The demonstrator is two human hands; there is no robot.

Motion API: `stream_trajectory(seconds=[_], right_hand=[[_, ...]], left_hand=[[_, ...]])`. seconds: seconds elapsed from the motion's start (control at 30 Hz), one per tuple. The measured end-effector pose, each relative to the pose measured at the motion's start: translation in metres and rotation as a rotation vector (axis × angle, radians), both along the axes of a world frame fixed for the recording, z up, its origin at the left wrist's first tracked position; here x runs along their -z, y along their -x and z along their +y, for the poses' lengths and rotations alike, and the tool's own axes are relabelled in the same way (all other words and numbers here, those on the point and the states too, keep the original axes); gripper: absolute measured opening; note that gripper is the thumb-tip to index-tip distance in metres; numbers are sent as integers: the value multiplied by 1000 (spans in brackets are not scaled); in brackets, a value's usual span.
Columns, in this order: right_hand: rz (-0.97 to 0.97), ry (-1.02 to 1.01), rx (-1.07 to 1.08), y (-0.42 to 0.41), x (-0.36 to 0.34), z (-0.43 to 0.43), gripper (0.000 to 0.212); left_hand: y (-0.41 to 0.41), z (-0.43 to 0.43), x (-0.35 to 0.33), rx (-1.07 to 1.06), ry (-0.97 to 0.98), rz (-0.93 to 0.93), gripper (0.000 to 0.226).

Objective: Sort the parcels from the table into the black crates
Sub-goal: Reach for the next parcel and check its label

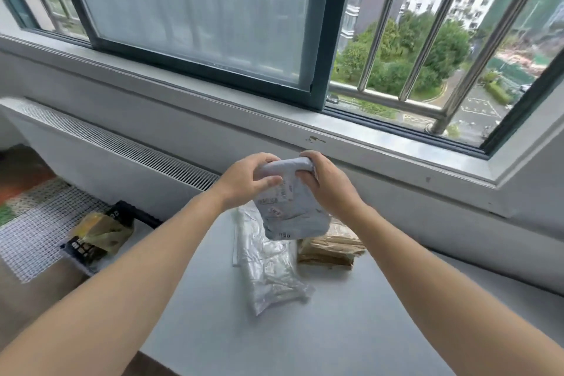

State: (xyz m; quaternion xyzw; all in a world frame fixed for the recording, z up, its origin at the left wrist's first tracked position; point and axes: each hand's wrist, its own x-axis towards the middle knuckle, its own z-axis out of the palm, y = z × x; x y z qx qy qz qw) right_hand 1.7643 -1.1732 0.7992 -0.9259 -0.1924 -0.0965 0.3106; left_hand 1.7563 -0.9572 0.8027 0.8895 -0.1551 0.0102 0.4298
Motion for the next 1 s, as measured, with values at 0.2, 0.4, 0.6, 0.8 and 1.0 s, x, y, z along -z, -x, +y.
stream_trajectory(seconds=[0.2,0.4,0.6,0.8,1.0], right_hand=[[108,-224,104,9,-28,12,30],[216,-409,213,27,-26,13,45],[277,-377,311,49,-28,9,29],[232,-247,345,67,-45,-2,16],[222,35,290,76,-75,-21,25]], left_hand=[[-5,9,-24,56,274,7,11],[-10,5,-38,25,340,-38,6],[-8,-6,-37,-24,396,5,11],[5,-10,-33,87,548,203,15],[15,-13,-42,266,393,302,19]])
